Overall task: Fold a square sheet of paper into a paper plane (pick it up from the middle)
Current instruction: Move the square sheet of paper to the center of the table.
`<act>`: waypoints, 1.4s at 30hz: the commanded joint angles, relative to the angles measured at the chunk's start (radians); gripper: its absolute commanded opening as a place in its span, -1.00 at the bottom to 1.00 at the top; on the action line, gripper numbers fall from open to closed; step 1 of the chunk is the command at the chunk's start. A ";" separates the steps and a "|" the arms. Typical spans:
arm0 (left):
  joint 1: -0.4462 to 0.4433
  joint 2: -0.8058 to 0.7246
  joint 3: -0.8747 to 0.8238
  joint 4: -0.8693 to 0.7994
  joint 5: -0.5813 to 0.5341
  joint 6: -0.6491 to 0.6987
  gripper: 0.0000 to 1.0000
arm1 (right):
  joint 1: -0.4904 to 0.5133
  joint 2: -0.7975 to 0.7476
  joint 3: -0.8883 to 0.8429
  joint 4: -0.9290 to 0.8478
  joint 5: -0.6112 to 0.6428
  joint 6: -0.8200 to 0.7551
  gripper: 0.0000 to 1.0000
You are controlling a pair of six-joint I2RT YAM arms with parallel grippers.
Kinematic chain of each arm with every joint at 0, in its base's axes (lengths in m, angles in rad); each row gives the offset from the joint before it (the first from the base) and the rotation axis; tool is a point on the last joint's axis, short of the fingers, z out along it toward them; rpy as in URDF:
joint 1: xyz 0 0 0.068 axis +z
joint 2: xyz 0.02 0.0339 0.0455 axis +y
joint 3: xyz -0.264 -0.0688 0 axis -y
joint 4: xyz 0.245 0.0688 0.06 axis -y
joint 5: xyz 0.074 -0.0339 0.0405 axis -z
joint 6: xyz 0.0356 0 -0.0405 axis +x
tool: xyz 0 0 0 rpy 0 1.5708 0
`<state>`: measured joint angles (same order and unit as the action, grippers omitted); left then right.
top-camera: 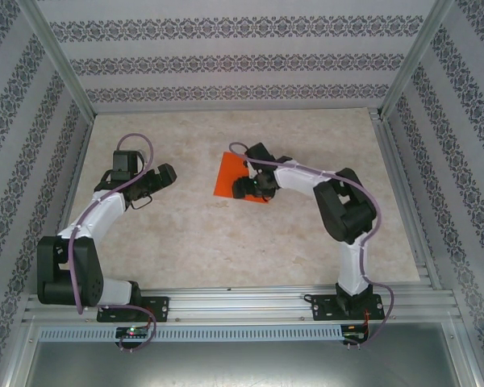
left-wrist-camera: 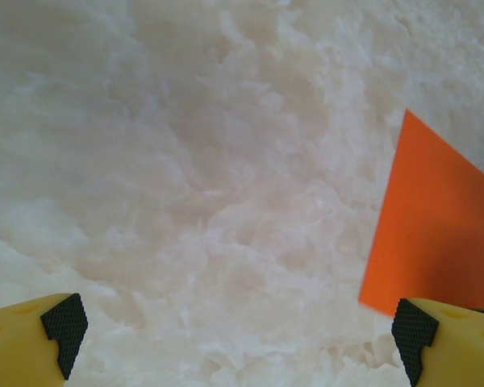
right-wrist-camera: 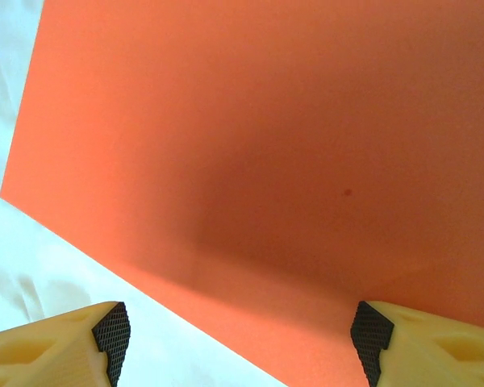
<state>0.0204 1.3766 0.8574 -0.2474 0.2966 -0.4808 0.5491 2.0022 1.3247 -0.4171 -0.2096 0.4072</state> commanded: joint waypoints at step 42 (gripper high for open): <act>-0.130 0.208 0.055 0.085 0.072 -0.161 1.00 | 0.081 0.113 -0.002 -0.306 0.210 -0.205 0.60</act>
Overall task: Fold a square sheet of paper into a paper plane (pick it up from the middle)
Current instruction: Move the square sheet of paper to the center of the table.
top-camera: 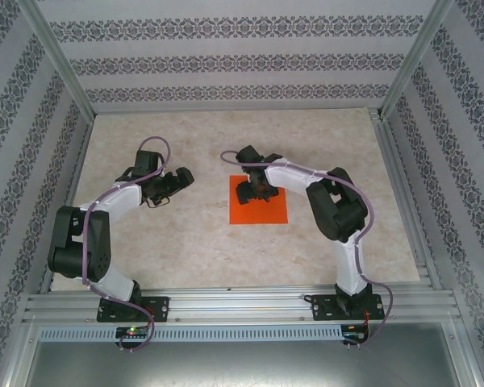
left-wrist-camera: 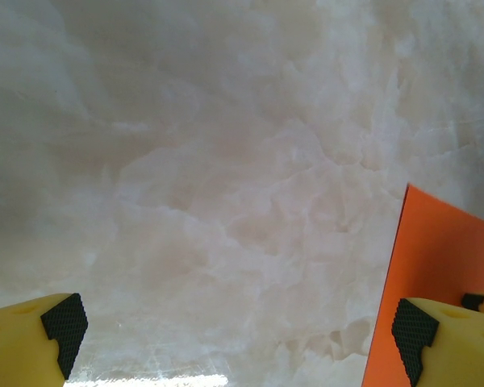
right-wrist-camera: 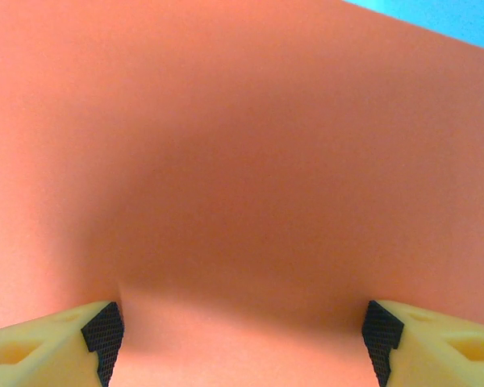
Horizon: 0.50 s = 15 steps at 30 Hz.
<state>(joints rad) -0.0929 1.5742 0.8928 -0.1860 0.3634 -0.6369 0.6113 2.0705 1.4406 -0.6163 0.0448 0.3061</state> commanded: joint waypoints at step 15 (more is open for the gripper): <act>-0.049 0.021 -0.001 0.062 -0.005 -0.050 1.00 | -0.010 -0.112 -0.050 -0.118 -0.029 0.247 0.95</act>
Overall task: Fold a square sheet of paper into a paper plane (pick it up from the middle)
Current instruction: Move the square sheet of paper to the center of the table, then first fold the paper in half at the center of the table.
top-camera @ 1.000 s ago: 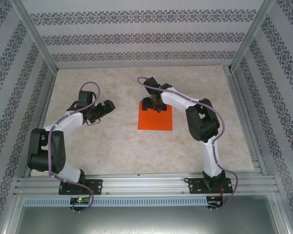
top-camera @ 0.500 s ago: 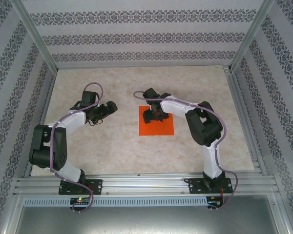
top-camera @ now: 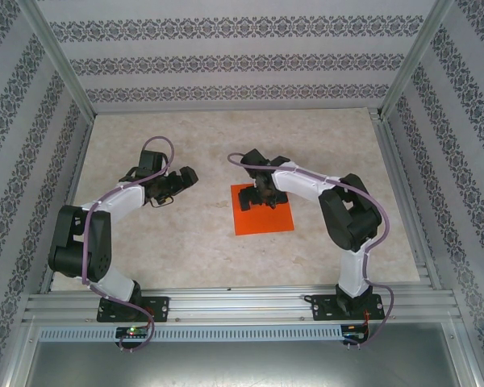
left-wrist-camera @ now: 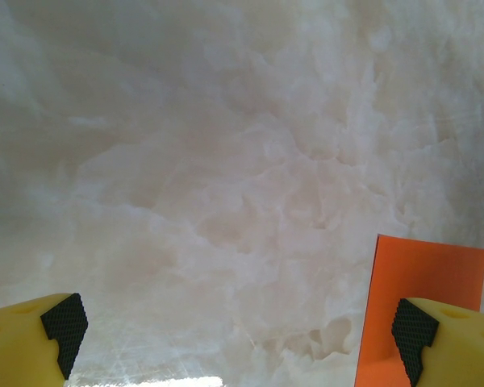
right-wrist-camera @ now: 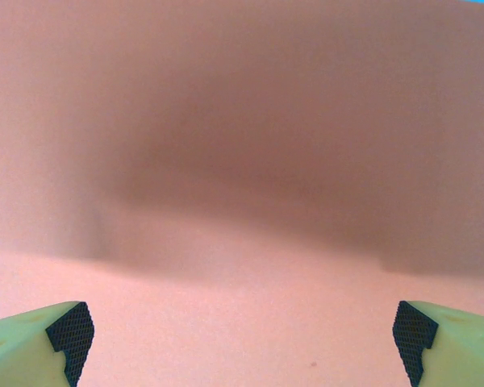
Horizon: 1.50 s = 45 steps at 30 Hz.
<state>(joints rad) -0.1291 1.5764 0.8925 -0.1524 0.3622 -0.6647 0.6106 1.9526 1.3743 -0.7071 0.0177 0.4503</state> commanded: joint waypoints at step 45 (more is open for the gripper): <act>-0.044 0.040 -0.030 0.080 0.078 -0.087 1.00 | -0.067 -0.016 -0.133 0.254 -0.361 0.131 -0.33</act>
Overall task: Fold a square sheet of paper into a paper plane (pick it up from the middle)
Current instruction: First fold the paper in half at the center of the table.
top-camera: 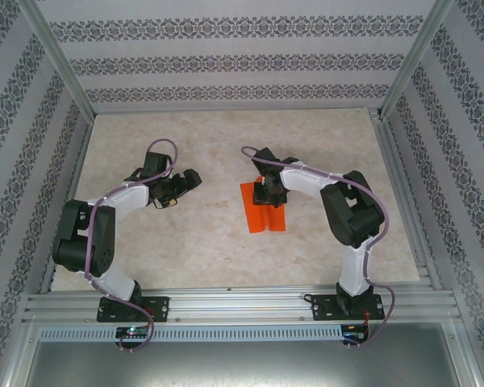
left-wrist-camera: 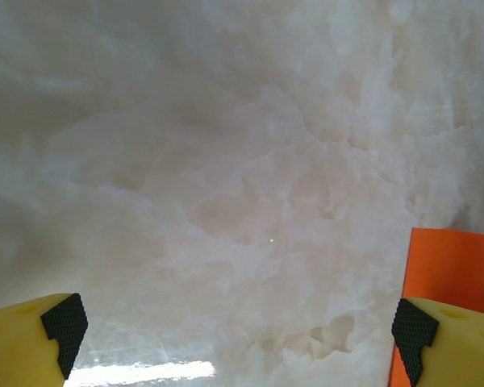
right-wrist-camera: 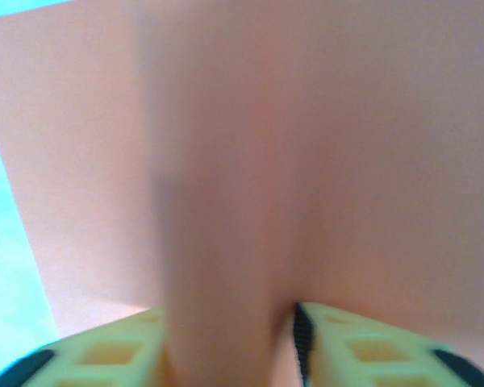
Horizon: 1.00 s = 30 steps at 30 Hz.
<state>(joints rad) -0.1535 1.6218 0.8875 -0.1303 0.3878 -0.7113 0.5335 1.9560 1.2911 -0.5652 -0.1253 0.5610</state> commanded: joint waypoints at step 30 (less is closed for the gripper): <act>-0.186 0.047 -0.143 0.381 0.160 -0.189 0.80 | -0.056 -0.070 -0.204 0.300 -0.312 0.030 0.10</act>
<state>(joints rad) -0.3210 1.6512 0.7277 0.2192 0.5644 -0.8925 0.4824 1.8938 1.0737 -0.1871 -0.5365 0.6422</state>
